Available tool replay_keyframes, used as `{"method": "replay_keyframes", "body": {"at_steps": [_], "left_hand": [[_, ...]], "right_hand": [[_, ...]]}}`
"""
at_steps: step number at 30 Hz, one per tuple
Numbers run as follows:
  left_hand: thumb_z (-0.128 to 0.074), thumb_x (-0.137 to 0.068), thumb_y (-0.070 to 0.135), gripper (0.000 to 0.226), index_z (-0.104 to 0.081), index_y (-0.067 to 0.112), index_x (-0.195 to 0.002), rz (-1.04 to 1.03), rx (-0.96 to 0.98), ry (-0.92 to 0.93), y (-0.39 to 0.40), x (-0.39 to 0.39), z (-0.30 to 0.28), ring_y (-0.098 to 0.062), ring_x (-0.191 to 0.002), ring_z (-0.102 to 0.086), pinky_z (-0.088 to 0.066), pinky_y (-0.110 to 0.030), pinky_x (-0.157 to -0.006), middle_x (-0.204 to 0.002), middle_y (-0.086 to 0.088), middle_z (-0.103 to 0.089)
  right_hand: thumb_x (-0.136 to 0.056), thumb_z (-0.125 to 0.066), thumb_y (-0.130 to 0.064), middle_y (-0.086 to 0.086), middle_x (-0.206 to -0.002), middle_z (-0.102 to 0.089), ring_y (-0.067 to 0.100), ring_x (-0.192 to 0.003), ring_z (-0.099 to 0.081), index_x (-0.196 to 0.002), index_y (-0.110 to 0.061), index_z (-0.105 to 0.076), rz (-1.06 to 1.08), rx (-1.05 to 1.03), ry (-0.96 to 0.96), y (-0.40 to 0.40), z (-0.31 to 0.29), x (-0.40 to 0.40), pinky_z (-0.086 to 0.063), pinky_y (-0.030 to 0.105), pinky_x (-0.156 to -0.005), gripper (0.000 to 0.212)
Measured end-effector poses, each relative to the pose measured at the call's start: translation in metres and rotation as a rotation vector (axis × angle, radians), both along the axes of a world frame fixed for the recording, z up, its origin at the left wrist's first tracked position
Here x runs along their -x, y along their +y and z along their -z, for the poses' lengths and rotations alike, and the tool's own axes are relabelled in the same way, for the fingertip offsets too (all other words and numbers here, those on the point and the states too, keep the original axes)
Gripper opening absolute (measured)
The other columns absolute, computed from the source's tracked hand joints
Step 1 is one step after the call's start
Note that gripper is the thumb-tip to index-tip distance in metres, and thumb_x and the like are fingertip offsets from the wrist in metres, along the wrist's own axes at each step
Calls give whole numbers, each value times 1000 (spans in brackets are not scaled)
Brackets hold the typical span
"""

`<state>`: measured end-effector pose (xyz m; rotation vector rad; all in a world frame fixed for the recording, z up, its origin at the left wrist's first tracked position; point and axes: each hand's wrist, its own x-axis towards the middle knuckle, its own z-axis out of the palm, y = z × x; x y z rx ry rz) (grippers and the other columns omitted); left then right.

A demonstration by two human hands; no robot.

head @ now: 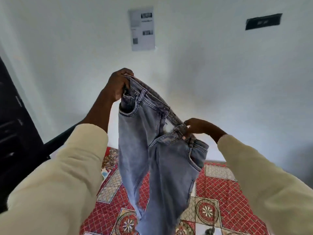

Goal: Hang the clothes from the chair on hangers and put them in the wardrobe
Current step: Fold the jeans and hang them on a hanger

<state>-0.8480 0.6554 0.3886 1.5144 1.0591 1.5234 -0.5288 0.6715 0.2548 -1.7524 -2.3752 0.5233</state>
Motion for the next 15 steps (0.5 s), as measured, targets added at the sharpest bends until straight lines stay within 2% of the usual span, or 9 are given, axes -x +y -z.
{"method": "replay_keyframes", "body": {"at_steps": [2,3,4,5,6,9,11,13,15], "left_hand": [[-28,-60,-23,49,-61,11,-74,-91,7,-24,11,3,1,-18,-35,-42,-35,-16,-38,-47,-6,-48],[-29,-64,-22,49,-63,11,-75,-126,11,-29,14,5,3,-20,-36,-41,-36,-18,-40,-49,-9,-47],[-30,-65,-22,48,-64,11,-75,-149,25,-19,18,8,7,-21,-39,-41,-36,-20,-42,-53,-11,-48],[-32,-66,-23,48,-64,11,-75,-161,42,15,23,10,11,-22,-41,-43,-37,-21,-44,-57,-12,-50],[-33,-66,-25,49,-64,11,-76,-170,61,70,27,10,14,-21,-44,-48,-40,-21,-44,-61,-12,-54],[-45,-67,-27,46,-67,12,-75,-120,103,321,43,6,23,-25,-63,-57,-48,-25,-58,-67,-11,-62],[-64,-64,-15,26,-69,7,-78,-81,67,610,49,-4,29,-28,-76,-59,-46,-34,-69,-76,-15,-63],[-81,-59,0,33,-72,0,-90,-130,5,926,53,-14,36,-31,-88,-63,-47,-35,-74,-90,-20,-68],[-81,-70,7,34,-72,0,-101,-182,-70,1103,53,-23,42,-34,-101,-64,-48,-35,-82,-104,-21,-69]], "right_hand": [[-87,-71,-22,2,-84,-55,17,-87,-46,-83,-11,-61,64,-27,3,-9,-1,-20,-32,8,-57,16],[-89,-69,-23,-1,-77,-51,18,-84,-46,-74,-16,-55,95,-66,31,-11,-1,-31,-32,12,-58,22],[-90,-68,-22,-3,-73,-48,20,-79,-47,-70,-17,-50,140,-114,145,-10,0,-40,-34,19,-59,27],[-90,-67,-20,-2,-72,-47,18,-72,-46,-71,-15,-49,212,-196,283,-10,1,-47,-33,24,-57,27],[-91,-67,-18,-1,-72,-48,15,-64,-45,-76,-12,-51,270,-243,392,-10,0,-51,-32,22,-53,22],[-94,-62,-18,10,-84,-57,12,-56,-44,-90,-8,-55,367,-303,504,-14,-12,-46,-33,15,-42,13],[-96,-62,-28,24,-102,-61,17,-74,-49,-97,3,-58,358,-351,478,-20,-26,-39,-35,24,-54,31],[-91,-67,-39,38,-110,-55,19,-86,-46,-114,16,-53,299,-265,363,-27,-40,-32,-28,29,-56,60],[-80,-80,-35,27,-103,-60,23,-89,-52,-139,6,-35,217,-122,155,-29,-46,-31,-38,25,-58,84]]}}
